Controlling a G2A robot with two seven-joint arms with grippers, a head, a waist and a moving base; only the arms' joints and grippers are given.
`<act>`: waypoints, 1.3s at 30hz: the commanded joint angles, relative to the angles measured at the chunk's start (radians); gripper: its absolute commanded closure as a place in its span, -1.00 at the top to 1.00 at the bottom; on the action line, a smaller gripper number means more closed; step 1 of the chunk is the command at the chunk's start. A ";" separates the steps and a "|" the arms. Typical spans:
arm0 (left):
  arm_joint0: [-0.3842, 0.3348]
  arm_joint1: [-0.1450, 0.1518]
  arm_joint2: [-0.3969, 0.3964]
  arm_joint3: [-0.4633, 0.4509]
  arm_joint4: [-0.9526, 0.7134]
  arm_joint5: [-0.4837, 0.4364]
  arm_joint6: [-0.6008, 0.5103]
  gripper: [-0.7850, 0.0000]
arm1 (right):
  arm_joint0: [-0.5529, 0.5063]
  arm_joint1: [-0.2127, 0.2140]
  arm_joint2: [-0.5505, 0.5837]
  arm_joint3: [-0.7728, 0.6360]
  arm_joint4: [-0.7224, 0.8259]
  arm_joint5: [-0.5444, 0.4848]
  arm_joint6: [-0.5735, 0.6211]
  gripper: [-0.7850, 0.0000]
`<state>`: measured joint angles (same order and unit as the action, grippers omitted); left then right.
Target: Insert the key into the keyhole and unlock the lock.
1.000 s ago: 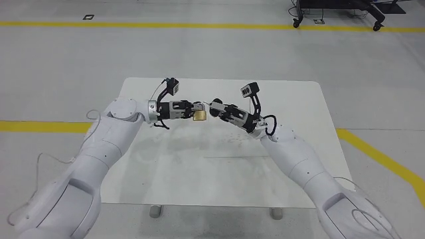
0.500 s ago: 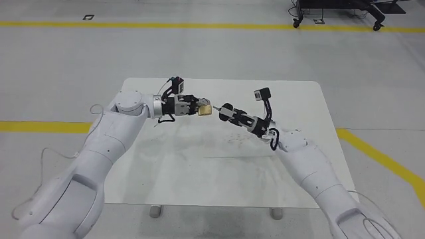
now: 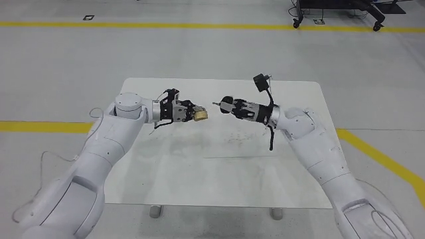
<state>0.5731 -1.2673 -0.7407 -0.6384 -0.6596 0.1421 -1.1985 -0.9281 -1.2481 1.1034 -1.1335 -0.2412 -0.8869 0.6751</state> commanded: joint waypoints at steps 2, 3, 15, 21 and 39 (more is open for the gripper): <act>-0.003 -0.008 0.003 0.014 -0.002 0.030 0.000 -1.00 | -0.055 0.011 0.012 -0.185 -0.389 0.086 -0.083 -1.00; -0.003 -0.010 0.001 0.020 -0.011 0.040 0.001 -1.00 | -0.072 0.015 0.010 -0.240 -0.487 0.115 -0.094 -1.00; -0.005 -0.025 -0.006 0.043 -0.034 0.067 0.042 -1.00 | -0.143 0.021 -0.033 -0.403 -0.766 0.217 -0.146 -1.00; 0.026 -0.022 -0.010 -0.003 -0.011 0.117 0.111 -1.00 | -0.157 0.019 -0.078 -0.427 -0.895 0.292 -0.126 -1.00; 0.062 -0.015 -0.041 -0.054 0.007 0.239 0.115 -1.00 | -0.212 0.017 -0.268 -0.641 -1.515 0.441 -0.064 -1.00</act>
<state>0.6345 -1.2827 -0.7795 -0.6950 -0.6486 0.3702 -1.0778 -1.1358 -1.2311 0.8378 -1.7696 -1.7406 -0.4471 0.6188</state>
